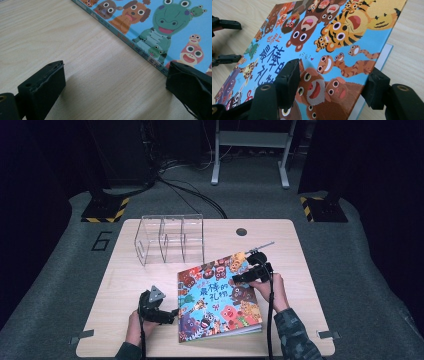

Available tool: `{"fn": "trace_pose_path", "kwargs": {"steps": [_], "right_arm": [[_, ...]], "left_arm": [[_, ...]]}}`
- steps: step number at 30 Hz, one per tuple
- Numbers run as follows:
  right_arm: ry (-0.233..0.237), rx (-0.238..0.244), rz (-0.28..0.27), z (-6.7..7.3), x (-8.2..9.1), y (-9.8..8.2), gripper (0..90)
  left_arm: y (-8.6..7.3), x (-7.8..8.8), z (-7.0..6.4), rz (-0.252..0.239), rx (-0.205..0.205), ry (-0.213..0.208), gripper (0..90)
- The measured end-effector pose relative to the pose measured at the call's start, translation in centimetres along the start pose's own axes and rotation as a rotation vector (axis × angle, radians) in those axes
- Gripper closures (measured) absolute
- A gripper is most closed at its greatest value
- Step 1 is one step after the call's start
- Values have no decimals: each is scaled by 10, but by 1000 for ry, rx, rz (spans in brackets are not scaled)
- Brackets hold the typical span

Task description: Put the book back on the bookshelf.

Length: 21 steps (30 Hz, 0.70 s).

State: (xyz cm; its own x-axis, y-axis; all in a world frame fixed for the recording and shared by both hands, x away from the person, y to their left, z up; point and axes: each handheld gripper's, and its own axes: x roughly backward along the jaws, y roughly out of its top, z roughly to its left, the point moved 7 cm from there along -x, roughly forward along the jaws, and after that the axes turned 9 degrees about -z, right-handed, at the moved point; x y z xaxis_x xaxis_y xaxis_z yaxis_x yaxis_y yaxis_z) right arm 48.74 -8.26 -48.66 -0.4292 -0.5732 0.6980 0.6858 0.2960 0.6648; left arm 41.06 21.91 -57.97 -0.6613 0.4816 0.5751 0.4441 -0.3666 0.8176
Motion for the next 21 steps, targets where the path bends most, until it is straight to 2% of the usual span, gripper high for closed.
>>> {"fn": "trace_pose_path", "kwargs": {"steps": [2, 5, 11, 15, 18, 19, 21], "right_arm": [[-1, 5, 6, 0, 0, 2, 374], [10, -21, 11, 0, -1, 3, 378], [114, -74, -10, -8, -10, 10, 371], [115, -66, -18, -10, -9, 10, 466], [189, -106, -40, -8, -5, 8, 532], [202, -121, -42, -8, -5, 7, 540], [210, -121, -40, -9, -5, 6, 546]], "left_arm": [[0, 0, 0, 0, 0, 0, 21], [0, 0, 0, 0, 0, -1, 21], [0, 0, -1, -5, -4, -8, 21], [0, 0, -1, -6, -4, -8, 21], [0, 0, -1, -6, -4, -8, 21], [0, 0, -1, -6, -4, -8, 21], [0, 0, -1, -6, -4, -8, 21]]}}
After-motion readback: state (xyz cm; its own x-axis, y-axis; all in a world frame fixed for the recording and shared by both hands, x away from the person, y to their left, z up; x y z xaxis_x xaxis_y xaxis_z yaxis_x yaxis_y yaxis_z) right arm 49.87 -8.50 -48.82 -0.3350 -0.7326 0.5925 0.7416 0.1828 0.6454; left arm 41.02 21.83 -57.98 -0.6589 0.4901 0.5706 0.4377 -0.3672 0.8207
